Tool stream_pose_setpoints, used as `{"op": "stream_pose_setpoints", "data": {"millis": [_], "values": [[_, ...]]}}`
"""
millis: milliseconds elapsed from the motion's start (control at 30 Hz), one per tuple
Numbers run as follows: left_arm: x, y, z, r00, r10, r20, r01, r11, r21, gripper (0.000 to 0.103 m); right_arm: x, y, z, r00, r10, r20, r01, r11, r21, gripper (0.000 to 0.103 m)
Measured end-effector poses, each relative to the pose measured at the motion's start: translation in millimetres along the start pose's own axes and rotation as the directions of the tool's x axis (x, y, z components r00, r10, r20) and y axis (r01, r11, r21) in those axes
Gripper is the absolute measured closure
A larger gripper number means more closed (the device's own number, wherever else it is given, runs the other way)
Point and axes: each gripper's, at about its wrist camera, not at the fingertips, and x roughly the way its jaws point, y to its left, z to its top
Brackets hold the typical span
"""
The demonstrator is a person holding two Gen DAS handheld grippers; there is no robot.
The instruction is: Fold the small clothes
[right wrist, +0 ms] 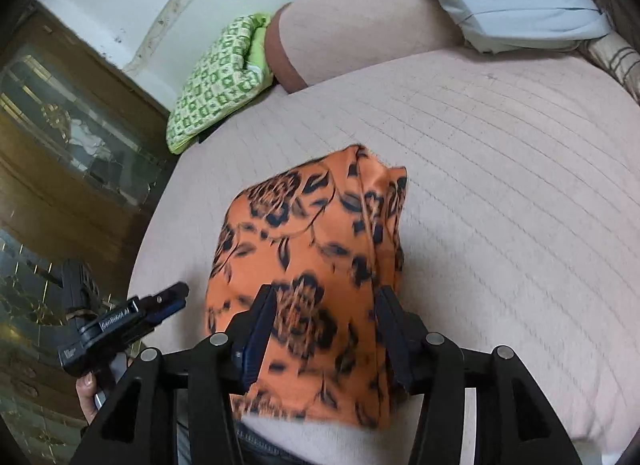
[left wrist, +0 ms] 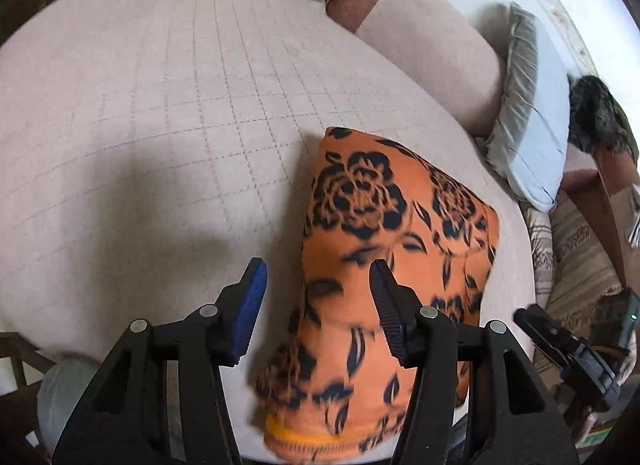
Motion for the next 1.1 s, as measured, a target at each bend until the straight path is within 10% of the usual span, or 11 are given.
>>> {"op": "stream_pose_setpoints", "data": {"millis": [133,333,433,600,733,933,1000,1100], "values": [[27.7,0.1,22.8,1.000,-0.008,-0.026,0.007,1.000,-0.031,0.050,41.1,-17.9,33.3,0.998,-0.018,-0.053,0.021,0.998,0.052,0.053],[60.9,-0.2,52.0,0.995,-0.080,-0.053,0.074,0.992,-0.105,0.052,83.7,-9.8,68.6,0.996,-0.045,-0.078,0.043,0.999,-0.028,0.082],[50.0,-11.2,56.1,0.995,-0.099,-0.019,0.098,0.994,-0.055,0.084,86.5,-13.4,72.4,0.995,-0.053,-0.085,0.052,0.999,-0.010,0.096],[63.5,-23.6,52.6,1.000,-0.014,-0.007,0.014,0.999,0.049,0.088,70.5,-9.4,75.0,0.993,-0.112,-0.021,0.112,0.994,-0.022,0.097],[49.9,-20.9,48.2,1.000,0.011,-0.008,-0.010,0.999,0.049,0.073,115.8,-25.2,72.3,0.984,-0.141,-0.110,0.139,0.990,-0.019,0.097],[13.6,-4.7,11.8,0.998,0.056,0.026,-0.057,0.996,0.068,0.045,44.3,-27.5,44.5,0.999,-0.010,0.047,0.005,0.996,0.094,0.093],[13.9,-1.2,-2.6,0.998,0.058,0.000,-0.058,0.996,0.072,0.045,35.5,-33.2,27.9,0.998,0.046,0.046,-0.052,0.990,0.130,0.069],[16.6,7.5,-18.6,0.999,0.041,-0.017,-0.040,0.998,0.049,0.035,34.5,-39.5,3.5,0.999,0.049,0.004,-0.049,0.989,0.143,0.061]]}}
